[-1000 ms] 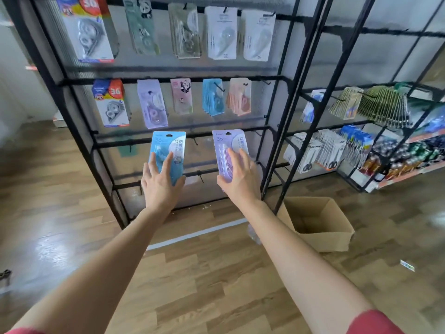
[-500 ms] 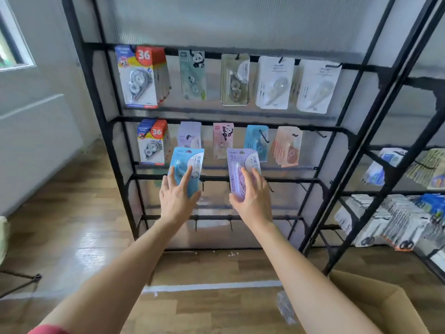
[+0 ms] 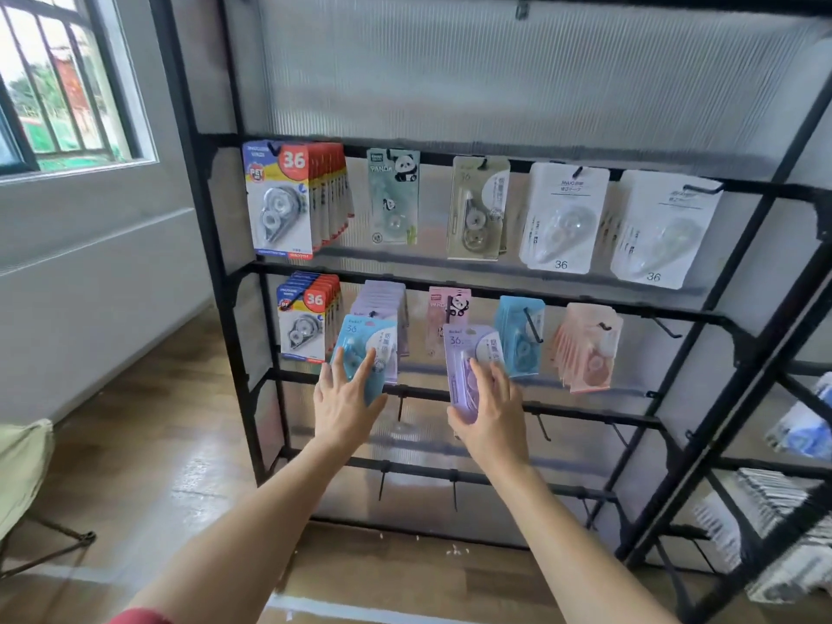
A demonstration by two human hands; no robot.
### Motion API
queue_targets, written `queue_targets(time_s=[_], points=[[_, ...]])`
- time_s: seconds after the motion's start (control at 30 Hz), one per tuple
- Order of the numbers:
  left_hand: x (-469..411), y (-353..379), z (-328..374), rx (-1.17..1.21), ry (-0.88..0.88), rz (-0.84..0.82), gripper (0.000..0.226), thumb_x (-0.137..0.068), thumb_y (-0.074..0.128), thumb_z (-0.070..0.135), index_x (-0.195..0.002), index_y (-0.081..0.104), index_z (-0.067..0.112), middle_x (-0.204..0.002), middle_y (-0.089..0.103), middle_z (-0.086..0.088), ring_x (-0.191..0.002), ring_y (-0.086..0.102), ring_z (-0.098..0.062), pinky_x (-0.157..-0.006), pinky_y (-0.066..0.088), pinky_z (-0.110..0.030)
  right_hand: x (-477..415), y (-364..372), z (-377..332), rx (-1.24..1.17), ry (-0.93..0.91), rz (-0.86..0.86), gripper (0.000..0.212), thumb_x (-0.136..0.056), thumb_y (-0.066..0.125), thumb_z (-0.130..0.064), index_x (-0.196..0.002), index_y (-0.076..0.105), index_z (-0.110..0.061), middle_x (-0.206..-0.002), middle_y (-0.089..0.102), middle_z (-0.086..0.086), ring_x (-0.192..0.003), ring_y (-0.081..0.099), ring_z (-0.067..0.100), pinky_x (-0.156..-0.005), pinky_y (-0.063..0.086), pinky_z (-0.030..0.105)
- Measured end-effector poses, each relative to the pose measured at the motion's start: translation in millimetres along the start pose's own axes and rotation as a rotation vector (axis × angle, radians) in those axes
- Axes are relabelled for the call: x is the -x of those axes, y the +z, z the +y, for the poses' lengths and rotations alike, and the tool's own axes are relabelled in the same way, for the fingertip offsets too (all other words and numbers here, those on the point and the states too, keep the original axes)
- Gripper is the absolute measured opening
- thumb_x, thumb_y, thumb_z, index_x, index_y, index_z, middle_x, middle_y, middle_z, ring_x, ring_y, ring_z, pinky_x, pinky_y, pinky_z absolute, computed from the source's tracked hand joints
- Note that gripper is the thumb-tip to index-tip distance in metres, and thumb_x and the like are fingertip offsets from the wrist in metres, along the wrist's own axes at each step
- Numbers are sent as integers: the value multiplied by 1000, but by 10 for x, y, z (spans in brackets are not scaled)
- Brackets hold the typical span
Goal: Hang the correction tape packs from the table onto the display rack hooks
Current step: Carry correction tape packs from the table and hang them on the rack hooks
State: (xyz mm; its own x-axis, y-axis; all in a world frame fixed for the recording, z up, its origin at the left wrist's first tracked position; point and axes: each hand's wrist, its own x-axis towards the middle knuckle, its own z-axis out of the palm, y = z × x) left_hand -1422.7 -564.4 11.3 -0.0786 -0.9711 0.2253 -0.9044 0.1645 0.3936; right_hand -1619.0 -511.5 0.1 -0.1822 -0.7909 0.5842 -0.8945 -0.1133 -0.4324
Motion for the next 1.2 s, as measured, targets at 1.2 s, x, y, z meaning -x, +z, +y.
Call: queue_targets(time_s=[1.2], points=[[-329, -125, -1371, 80, -37, 157, 78, -90, 59, 44, -152, 13, 31, -160, 2, -12, -145, 4, -37, -115, 17, -51, -157, 1259, -1013, -12, -67, 10, 79, -67, 80, -28, -135, 40, -21, -133, 52, 19, -119, 52, 40, -88, 52, 52]])
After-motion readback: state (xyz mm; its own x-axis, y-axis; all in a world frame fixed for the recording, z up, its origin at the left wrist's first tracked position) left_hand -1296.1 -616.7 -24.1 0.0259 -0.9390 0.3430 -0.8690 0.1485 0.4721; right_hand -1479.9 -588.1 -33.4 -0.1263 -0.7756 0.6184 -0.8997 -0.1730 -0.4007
